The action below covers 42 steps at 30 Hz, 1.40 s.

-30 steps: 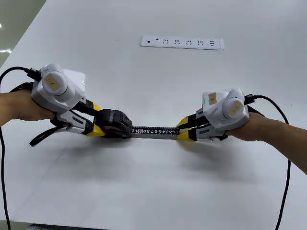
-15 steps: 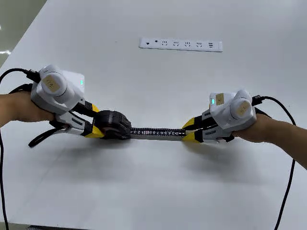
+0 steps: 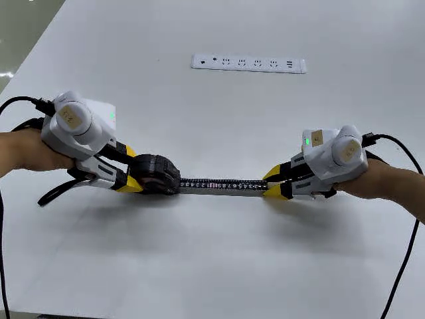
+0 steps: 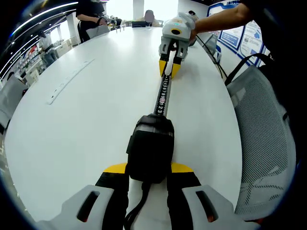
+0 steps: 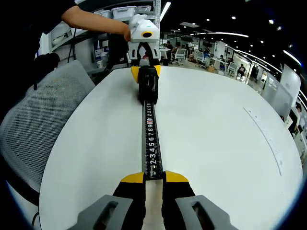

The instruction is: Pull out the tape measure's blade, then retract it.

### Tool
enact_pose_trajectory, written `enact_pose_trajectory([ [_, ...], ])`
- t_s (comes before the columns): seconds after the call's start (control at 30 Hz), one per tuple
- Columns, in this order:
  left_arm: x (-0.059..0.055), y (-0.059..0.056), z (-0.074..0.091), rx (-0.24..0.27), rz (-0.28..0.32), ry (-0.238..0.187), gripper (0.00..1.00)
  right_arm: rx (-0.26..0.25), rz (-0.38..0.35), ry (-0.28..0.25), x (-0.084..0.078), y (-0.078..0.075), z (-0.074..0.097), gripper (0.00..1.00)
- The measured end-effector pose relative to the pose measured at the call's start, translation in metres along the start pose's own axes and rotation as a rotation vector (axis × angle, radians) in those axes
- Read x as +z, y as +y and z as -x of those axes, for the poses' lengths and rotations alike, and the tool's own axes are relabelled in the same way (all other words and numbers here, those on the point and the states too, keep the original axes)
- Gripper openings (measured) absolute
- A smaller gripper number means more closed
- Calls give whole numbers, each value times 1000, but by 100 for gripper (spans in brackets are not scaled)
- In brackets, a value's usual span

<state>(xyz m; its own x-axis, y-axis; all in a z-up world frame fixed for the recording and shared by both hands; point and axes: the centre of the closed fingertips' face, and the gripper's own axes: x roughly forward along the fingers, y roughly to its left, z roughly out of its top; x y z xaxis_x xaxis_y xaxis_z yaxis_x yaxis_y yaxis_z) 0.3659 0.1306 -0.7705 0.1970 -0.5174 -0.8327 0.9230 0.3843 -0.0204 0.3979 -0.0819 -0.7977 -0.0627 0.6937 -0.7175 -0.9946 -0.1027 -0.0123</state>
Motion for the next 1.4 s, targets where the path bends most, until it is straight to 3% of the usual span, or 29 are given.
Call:
enact_pose_trajectory([
  [0.83,0,0,-1,-4,5,2,25,-30,-29,45,-34,-1,30,8],
  [1.4,1,3,0,-2,8,9,25,-40,-46,64,-43,-4,40,8],
])
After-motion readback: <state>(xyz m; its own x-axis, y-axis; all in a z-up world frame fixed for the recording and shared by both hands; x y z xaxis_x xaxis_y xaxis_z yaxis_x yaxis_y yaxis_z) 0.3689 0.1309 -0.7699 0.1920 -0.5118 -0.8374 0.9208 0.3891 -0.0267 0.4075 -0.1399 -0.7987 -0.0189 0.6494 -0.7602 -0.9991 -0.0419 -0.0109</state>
